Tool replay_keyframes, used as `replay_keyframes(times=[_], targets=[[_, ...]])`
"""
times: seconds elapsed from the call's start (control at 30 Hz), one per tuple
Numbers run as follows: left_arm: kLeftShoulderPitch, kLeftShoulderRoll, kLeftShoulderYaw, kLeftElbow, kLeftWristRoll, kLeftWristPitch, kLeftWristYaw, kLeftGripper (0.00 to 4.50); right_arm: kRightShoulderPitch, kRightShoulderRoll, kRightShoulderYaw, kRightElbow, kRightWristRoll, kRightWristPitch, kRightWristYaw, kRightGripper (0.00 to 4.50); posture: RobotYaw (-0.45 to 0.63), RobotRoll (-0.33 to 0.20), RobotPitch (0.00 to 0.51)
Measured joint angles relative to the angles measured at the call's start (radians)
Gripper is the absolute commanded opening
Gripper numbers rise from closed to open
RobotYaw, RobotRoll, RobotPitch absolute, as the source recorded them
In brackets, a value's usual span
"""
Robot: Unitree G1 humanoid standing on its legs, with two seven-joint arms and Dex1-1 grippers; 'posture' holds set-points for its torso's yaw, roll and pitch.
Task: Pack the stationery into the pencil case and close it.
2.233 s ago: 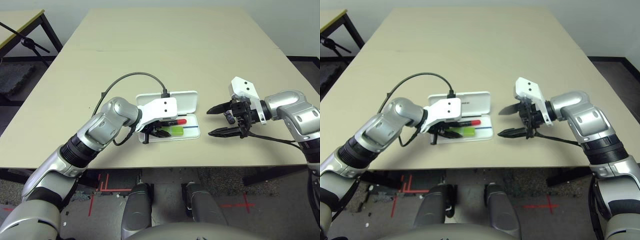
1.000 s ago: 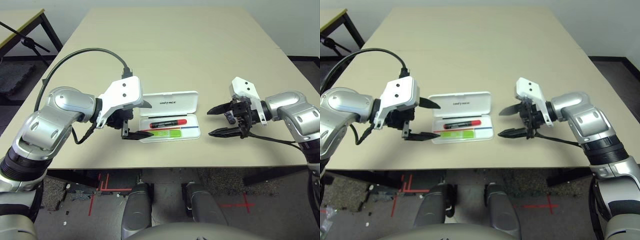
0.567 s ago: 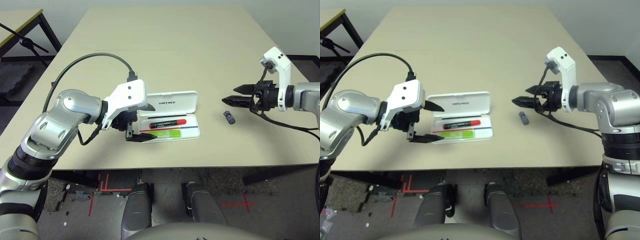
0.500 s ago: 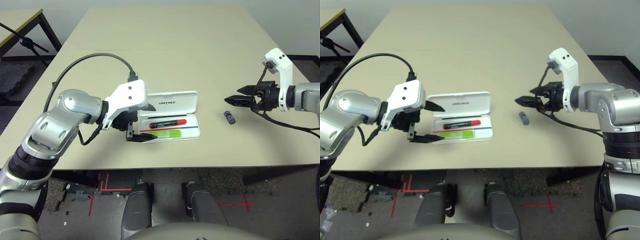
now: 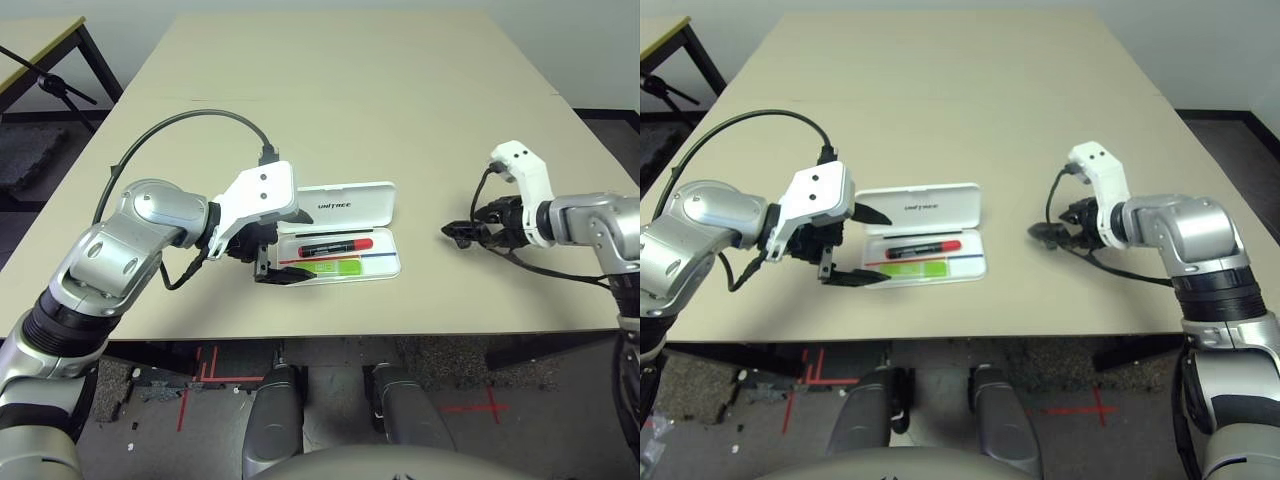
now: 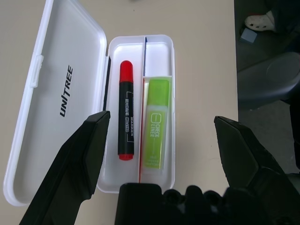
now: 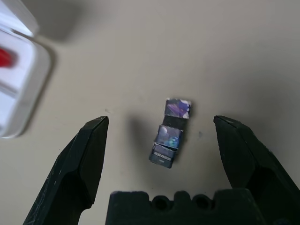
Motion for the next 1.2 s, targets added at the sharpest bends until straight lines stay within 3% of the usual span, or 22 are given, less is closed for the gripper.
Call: replay_keyframes(times=[0.17,0.23,0.57,0.73,0.93,1.2], targets=[[0.0,0.0,0.0,-0.001,0.0,0.003,0.006,4.49,-0.005,0.008,0.022,0.033,-0.023,-0.043,0.019,4.5,0.0,0.0,0.121],[0.0,0.0,0.0,-0.001,0.001,0.005,0.007,4.5,-0.008,0.011,0.024,0.053,-0.035,-0.061,0.025,4.03,0.0,0.0,0.121],[0.0,0.003,0.0,-0.003,0.001,0.014,0.014,4.5,-0.021,0.009,0.043,0.089,-0.079,-0.108,0.072,0.34,0.01,0.0,0.122],[0.0,0.004,0.0,-0.003,0.001,0.014,0.014,4.5,-0.022,-0.02,0.059,0.089,-0.086,-0.17,0.146,0.27,0.0,0.0,0.122],[0.0,0.005,-0.004,-0.002,0.002,0.013,0.014,4.5,-0.028,-0.106,0.059,0.07,-0.081,-0.369,0.354,0.27,0.01,0.0,0.122],[0.0,0.006,-0.005,-0.002,0.004,0.013,0.015,4.5,-0.013,-0.157,0.052,-0.01,0.025,-0.514,0.663,0.27,0.01,0.0,0.121]])
